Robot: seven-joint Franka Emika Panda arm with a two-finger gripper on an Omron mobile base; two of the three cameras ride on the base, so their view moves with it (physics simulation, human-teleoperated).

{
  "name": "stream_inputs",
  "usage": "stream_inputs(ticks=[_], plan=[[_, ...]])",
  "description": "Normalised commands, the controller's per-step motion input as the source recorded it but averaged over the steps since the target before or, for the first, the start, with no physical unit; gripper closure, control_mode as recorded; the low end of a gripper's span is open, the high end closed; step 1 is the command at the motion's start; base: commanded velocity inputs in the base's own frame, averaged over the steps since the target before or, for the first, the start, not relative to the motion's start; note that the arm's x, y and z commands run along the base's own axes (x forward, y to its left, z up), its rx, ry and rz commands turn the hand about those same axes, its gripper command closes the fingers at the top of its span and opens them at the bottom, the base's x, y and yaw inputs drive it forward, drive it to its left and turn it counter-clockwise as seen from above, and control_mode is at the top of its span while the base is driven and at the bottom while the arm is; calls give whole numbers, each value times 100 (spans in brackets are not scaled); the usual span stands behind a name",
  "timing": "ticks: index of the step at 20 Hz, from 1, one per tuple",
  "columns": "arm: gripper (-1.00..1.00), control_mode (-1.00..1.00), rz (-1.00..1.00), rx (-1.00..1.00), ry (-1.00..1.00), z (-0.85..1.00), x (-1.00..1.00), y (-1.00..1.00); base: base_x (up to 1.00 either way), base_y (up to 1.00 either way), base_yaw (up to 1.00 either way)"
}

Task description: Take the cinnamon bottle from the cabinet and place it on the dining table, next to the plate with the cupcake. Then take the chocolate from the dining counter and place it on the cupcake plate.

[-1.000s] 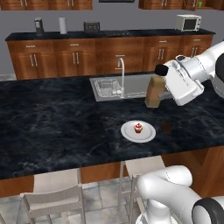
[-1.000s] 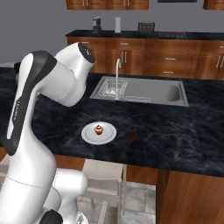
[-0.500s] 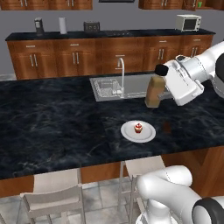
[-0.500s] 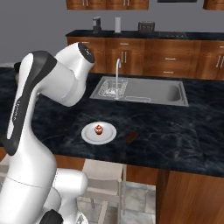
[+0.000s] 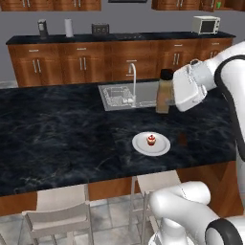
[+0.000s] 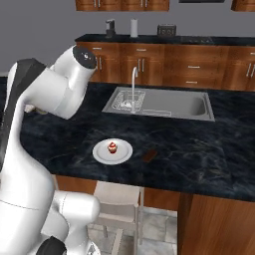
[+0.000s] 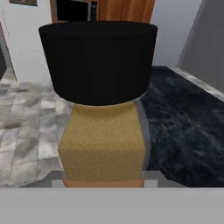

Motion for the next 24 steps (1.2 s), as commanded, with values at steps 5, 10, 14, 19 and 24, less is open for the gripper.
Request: stream_inputs(ticks=[5, 10, 14, 19, 24], plan=[[100, -100, -58, -14, 0, -19, 50, 30, 0, 0, 0], [100, -100, -57, -2, 0, -23, 50, 32, 0, 0, 0], [100, -100, -63, 1, 0, -16, 34, 24, 0, 0, 0], [100, -100, -73, 2, 0, -20, 8, 26, 0, 0, 0], [100, -100, -79, 12, 1, -9, 2, 17, 0, 0, 0]])
